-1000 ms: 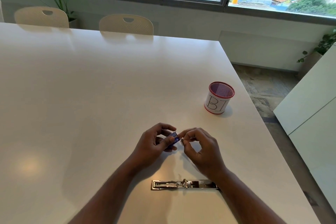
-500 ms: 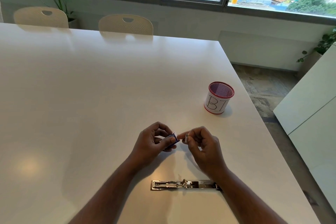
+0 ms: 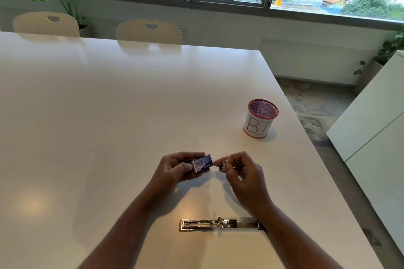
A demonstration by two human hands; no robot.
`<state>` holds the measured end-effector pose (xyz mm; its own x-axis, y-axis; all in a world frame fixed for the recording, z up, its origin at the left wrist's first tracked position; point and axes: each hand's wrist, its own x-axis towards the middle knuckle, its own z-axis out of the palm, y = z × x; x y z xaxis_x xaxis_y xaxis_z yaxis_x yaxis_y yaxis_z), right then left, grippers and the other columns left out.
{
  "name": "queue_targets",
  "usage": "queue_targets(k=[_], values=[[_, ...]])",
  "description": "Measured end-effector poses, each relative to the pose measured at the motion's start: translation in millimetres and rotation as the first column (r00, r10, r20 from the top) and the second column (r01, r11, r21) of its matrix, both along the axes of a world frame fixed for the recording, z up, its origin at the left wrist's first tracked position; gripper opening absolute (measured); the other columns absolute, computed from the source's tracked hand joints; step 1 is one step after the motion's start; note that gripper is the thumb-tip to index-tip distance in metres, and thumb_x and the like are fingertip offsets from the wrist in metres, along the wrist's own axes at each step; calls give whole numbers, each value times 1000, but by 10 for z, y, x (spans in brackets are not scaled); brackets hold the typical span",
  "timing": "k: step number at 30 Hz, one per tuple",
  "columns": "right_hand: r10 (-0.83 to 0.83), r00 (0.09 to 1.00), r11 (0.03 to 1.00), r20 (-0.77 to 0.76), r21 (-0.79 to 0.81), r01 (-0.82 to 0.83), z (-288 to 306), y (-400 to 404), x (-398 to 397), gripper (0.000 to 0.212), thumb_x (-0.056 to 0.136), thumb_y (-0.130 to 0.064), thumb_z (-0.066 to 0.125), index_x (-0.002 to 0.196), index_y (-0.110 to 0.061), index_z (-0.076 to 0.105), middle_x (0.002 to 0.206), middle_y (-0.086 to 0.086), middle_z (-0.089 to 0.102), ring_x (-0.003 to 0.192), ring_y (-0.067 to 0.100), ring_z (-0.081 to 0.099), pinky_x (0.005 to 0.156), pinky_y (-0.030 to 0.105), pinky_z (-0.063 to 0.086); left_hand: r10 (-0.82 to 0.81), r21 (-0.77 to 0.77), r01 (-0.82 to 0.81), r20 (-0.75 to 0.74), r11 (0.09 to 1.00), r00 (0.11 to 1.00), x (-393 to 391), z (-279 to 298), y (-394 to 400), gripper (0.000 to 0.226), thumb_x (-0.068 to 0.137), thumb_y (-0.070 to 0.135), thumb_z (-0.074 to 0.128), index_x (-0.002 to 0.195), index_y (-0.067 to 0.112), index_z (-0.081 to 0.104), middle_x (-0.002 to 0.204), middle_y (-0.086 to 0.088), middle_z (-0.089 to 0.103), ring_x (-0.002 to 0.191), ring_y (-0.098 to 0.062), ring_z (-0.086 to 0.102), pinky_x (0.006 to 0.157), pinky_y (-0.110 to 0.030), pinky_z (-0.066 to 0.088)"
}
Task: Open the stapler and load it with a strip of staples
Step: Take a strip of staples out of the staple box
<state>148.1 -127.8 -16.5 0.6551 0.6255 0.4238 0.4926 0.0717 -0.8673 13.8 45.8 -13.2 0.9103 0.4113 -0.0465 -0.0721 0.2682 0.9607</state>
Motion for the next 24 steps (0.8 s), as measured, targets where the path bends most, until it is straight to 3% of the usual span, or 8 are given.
queue_targets(k=[4, 11, 20, 24], values=[[-18, 999, 1000, 26, 15, 17, 26, -8, -16, 21, 96, -28, 56, 98, -8, 61, 104, -1, 79, 95, 11, 77, 82, 30, 64, 12, 66, -11, -14, 998, 1000, 1, -14, 1, 40, 94, 4, 52, 122, 16, 76, 121, -11, 78, 113, -33, 75, 91, -30, 62], [-8, 997, 1000, 76, 11, 7, 29, -8, -34, 16, 97, -29, 56, 100, -13, 61, 107, -13, 76, 98, 3, 75, 84, 18, 59, 14, 72, -13, -17, 997, 1000, -10, -2, 0, 40, 102, -6, 49, 123, 16, 76, 123, -11, 77, 114, -31, 75, 90, -29, 62], [-26, 998, 1000, 59, -2, 26, 26, -3, -26, 21, 96, -31, 56, 99, -11, 61, 105, -15, 76, 95, 5, 75, 84, 24, 63, 3, 47, -2, -10, 999, 1000, -16, 19, -3, 40, 102, -8, 49, 125, 12, 74, 122, -14, 77, 115, -32, 74, 90, -29, 62], [-11, 1000, 999, 15, 31, 11, 18, -19, -9, 20, 96, -28, 57, 98, -9, 62, 104, -4, 79, 90, 10, 78, 80, 27, 64, -13, 60, 13, -10, 998, 1000, -13, 14, 0, 37, 102, -5, 52, 128, 12, 72, 123, -15, 77, 116, -33, 74, 93, -30, 61]])
